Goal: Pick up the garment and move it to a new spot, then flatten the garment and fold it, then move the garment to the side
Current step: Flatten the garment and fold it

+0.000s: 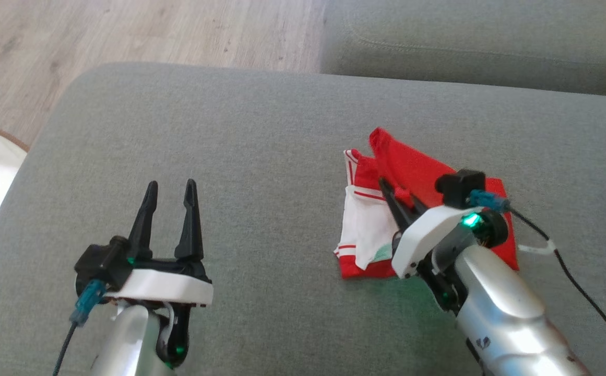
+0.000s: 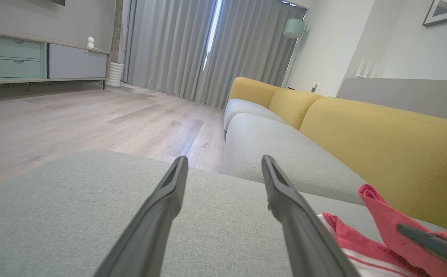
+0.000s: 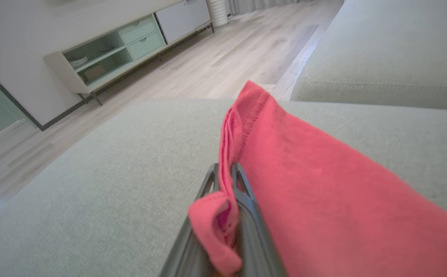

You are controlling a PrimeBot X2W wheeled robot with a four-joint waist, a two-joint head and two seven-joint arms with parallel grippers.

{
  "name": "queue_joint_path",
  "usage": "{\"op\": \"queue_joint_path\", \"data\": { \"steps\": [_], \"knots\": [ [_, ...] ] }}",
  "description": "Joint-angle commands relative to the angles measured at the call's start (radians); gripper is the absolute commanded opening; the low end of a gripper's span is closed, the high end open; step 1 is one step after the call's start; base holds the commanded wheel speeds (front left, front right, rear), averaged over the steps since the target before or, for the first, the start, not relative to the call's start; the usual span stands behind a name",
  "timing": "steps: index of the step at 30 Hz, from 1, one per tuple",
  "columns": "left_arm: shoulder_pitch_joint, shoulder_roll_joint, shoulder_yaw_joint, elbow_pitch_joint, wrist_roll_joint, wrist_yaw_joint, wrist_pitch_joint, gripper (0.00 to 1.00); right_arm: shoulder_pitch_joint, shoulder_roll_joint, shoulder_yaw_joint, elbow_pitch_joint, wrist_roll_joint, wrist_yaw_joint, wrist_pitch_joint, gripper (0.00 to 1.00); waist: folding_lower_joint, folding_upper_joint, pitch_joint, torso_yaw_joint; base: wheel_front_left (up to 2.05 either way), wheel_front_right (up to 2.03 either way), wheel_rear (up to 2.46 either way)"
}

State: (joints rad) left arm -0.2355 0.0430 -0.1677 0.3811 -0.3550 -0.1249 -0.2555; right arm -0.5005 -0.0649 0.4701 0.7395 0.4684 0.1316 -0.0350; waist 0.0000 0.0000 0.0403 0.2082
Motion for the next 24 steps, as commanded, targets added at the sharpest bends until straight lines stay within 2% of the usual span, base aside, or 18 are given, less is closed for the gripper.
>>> {"op": "queue_joint_path", "data": {
  "steps": [1, 6, 7, 8, 10, 12, 17, 20, 24],
  "knots": [
    [-0.029, 0.007, 0.021, -0.030, -0.006, -0.005, -0.006, 1.00, -0.016, 0.015, 0.021, -0.024, 0.009, -0.001, -0.013, 0.00, 0.0000, 0.0000, 0.007, 0.008, 0.00, 0.00, 0.00],
    [-0.034, 0.007, 0.010, -0.024, -0.015, -0.003, -0.006, 1.00, 0.001, 0.015, 0.052, 0.023, 0.033, -0.001, -0.021, 0.00, 0.0000, 0.0000, 0.017, 0.018, 0.00, 0.00, 0.00],
    [-0.034, 0.007, 0.007, -0.023, -0.018, -0.002, -0.006, 1.00, 0.001, 0.015, 0.058, 0.032, 0.032, -0.001, -0.030, 0.18, 0.0000, 0.0000, 0.018, 0.018, 0.00, 0.00, 0.00],
    [-0.034, 0.007, 0.004, -0.021, -0.020, -0.002, -0.006, 1.00, 0.002, 0.015, 0.068, 0.037, 0.037, -0.001, -0.038, 0.97, 0.0000, 0.0000, 0.019, 0.018, 0.00, 0.00, 0.00],
    [-0.035, 0.007, -0.002, -0.016, -0.022, -0.002, -0.006, 1.00, 0.010, 0.015, 0.112, 0.023, 0.082, -0.001, -0.036, 1.00, 0.0000, 0.0000, 0.021, 0.015, 0.00, 0.00, 0.00],
    [-0.034, 0.007, -0.003, -0.011, -0.021, -0.002, -0.006, 1.00, 0.024, 0.015, 0.141, 0.005, 0.184, -0.001, -0.018, 1.00, 0.0000, 0.0000, 0.018, 0.007, 0.00, 0.00, 0.00],
    [-0.029, 0.007, 0.005, -0.009, -0.021, -0.001, -0.006, 1.00, -0.020, 0.015, 0.214, -0.020, 0.259, -0.001, -0.071, 1.00, 0.0000, 0.0000, 0.001, -0.025, 0.00, 0.00, 0.00],
    [-0.024, 0.007, 0.015, -0.018, -0.017, 0.000, -0.006, 1.00, -0.066, 0.015, 0.206, 0.004, 0.225, -0.001, -0.132, 1.00, 0.0000, 0.0000, -0.010, -0.053, 0.00, 0.00, 0.00],
    [-0.016, 0.007, 0.024, -0.037, -0.014, -0.001, -0.006, 1.00, -0.126, 0.013, 0.119, 0.083, 0.089, -0.001, -0.195, 1.00, 0.0000, 0.0000, -0.023, -0.091, 0.00, 0.00, 0.00]
  ]
}}
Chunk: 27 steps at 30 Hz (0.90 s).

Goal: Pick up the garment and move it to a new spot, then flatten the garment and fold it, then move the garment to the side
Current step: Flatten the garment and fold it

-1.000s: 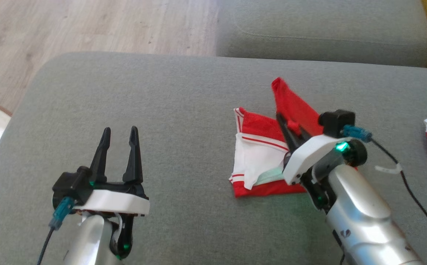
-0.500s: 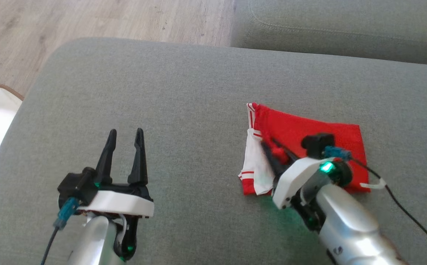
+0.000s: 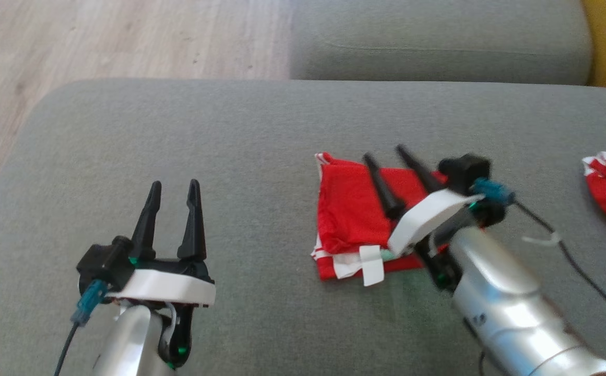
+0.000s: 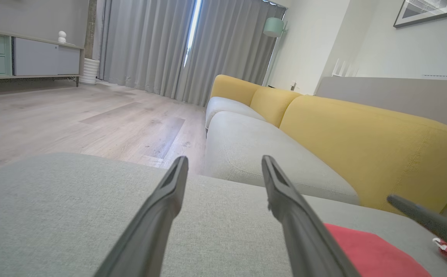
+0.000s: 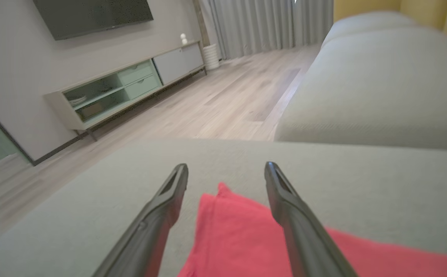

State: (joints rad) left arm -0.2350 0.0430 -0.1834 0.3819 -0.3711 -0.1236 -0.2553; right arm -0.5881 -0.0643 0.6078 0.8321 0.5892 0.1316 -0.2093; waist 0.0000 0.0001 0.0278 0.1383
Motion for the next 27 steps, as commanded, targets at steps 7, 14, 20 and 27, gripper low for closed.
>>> {"op": "queue_joint_path", "data": {
  "steps": [7, 14, 20, 27],
  "knots": [
    [0.001, 0.007, 0.046, -0.073, 0.003, 0.002, -0.006, 1.00, -0.030, -0.078, -0.246, -0.027, -0.274, -0.001, -0.051, 1.00, 0.0000, -0.0001, -0.025, -0.077, 0.00, 0.00, 0.00],
    [0.020, 0.007, 0.034, -0.093, 0.010, 0.010, -0.006, 1.00, 0.128, -0.064, -0.509, -0.213, -0.426, -0.001, -0.052, 1.00, 0.0000, -0.0001, -0.028, -0.103, 0.00, 0.00, 0.00],
    [0.053, 0.007, 0.044, -0.101, 0.042, 0.023, -0.006, 1.00, 0.298, -0.001, -0.610, -0.380, -0.519, -0.001, -0.052, 1.00, 0.0000, -0.0001, -0.029, -0.127, 0.00, 0.00, 0.00],
    [0.080, 0.007, 0.061, -0.102, 0.054, 0.027, -0.006, 1.00, 0.375, 0.013, -0.612, -0.415, -0.509, -0.001, -0.052, 1.00, 0.0000, -0.0001, -0.018, -0.136, 0.00, 0.00, 0.00]
  ]
}}
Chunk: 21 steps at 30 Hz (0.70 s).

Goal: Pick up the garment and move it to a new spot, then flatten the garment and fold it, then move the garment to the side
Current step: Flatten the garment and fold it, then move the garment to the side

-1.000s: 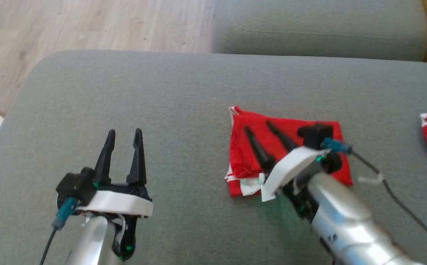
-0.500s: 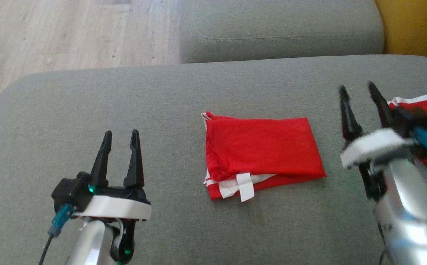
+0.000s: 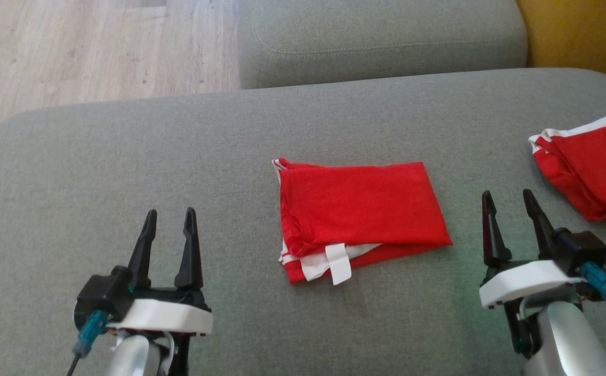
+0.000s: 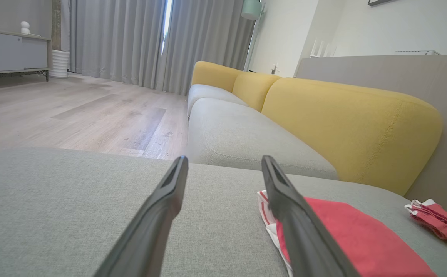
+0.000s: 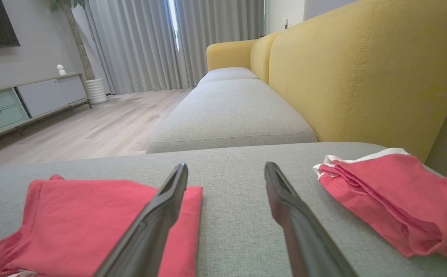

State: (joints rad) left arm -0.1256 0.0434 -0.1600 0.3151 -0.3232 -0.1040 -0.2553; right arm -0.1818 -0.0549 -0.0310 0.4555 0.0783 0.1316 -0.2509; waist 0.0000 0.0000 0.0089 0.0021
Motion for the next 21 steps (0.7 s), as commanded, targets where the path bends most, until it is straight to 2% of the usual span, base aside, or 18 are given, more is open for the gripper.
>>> {"op": "queue_joint_path", "data": {
  "steps": [1, 12, 21],
  "knots": [
    [-0.030, 0.007, 0.038, -0.035, 0.005, 0.008, -0.006, 1.00, -0.030, 0.004, 0.030, -0.040, 0.011, -0.001, -0.011, 1.00, 0.0000, 0.0000, 0.002, 0.001, 0.00, 0.00, 0.00],
    [-0.058, 0.007, 0.018, -0.037, -0.004, 0.006, -0.006, 1.00, -0.056, 0.005, 0.037, -0.040, 0.021, -0.001, -0.002, 1.00, 0.0000, 0.0000, 0.025, 0.028, 0.00, 0.00, 0.00],
    [-0.099, 0.007, -0.008, -0.043, -0.010, 0.005, -0.006, 1.00, -0.144, 0.005, 0.038, 0.057, 0.004, -0.001, 0.095, 1.00, 0.0000, 0.0000, 0.088, 0.078, 0.00, 0.00, 0.00]
  ]
}}
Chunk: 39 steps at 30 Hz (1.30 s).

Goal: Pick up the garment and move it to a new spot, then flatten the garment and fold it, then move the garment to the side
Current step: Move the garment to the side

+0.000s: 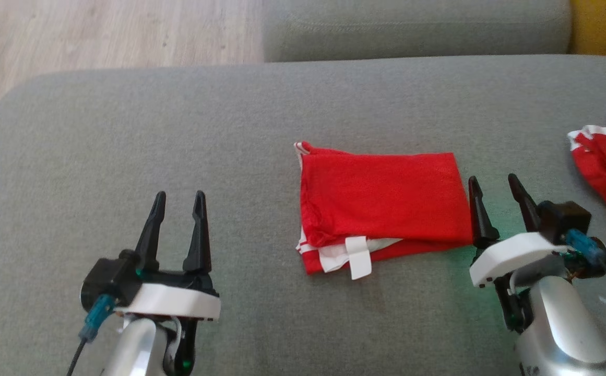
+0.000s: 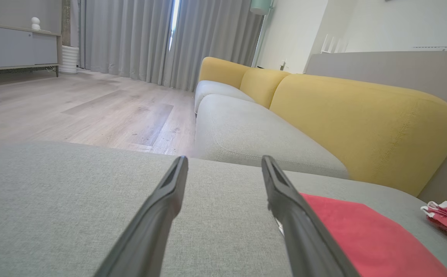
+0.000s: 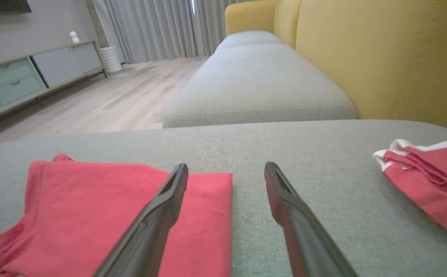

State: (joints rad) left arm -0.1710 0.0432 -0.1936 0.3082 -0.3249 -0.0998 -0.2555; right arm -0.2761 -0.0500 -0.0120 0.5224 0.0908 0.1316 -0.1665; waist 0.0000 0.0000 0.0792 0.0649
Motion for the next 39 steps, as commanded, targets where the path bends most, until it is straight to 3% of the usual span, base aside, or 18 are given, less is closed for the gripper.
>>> {"op": "queue_joint_path", "data": {
  "steps": [1, 9, 15, 16, 17, 31, 35, 39],
  "knots": [
    [-0.058, 0.007, 0.021, -0.036, -0.010, 0.001, -0.006, 1.00, -0.060, 0.000, 0.016, 0.013, -0.007, -0.001, 0.025, 1.00, 0.0000, 0.0000, 0.026, 0.022, 0.00, 0.00, 0.00],
    [-0.090, 0.007, -0.009, -0.033, -0.020, 0.003, -0.006, 1.00, -0.136, 0.000, 0.002, 0.188, 0.026, -0.001, 0.093, 1.00, 0.0000, 0.0000, 0.072, 0.060, 0.00, 0.00, 0.00],
    [-0.104, 0.007, -0.022, -0.029, -0.025, 0.007, -0.006, 1.00, -0.184, 0.000, 0.046, 0.329, 0.040, -0.001, 0.132, 1.00, 0.0000, 0.0000, 0.086, 0.075, 0.00, 0.00, 0.00],
    [-0.104, 0.007, -0.023, -0.028, -0.026, 0.008, -0.006, 1.00, -0.190, 0.000, 0.054, 0.346, 0.039, -0.001, 0.134, 0.56, 0.0000, 0.0000, 0.086, 0.076, 0.00, 0.00, 0.00],
    [-0.104, 0.007, -0.023, -0.026, -0.026, 0.009, -0.006, 1.00, -0.196, 0.000, 0.062, 0.359, 0.038, -0.001, 0.129, 0.00, 0.0000, 0.0000, 0.085, 0.075, 0.00, 0.00, 0.00],
    [-0.095, 0.007, -0.039, -0.030, -0.038, 0.014, -0.006, 1.00, -0.275, -0.007, 0.079, 0.357, -0.146, -0.001, -0.003, 0.00, 0.0000, 0.0000, 0.033, -0.016, 0.00, 0.00, 0.00],
    [-0.096, 0.007, -0.053, -0.041, -0.046, 0.020, -0.006, 1.00, -0.298, -0.072, 0.107, 0.305, -0.170, -0.001, 0.011, 0.00, 0.0000, 0.0000, 0.031, -0.056, 0.00, 0.00, 0.00],
    [-0.109, 0.007, -0.066, -0.057, -0.051, 0.028, -0.006, 1.00, -0.326, -0.184, 0.132, 0.242, -0.153, -0.001, 0.052, 0.00, 0.0000, 0.0000, 0.054, -0.082, 0.00, 0.00, 0.00]
  ]
}}
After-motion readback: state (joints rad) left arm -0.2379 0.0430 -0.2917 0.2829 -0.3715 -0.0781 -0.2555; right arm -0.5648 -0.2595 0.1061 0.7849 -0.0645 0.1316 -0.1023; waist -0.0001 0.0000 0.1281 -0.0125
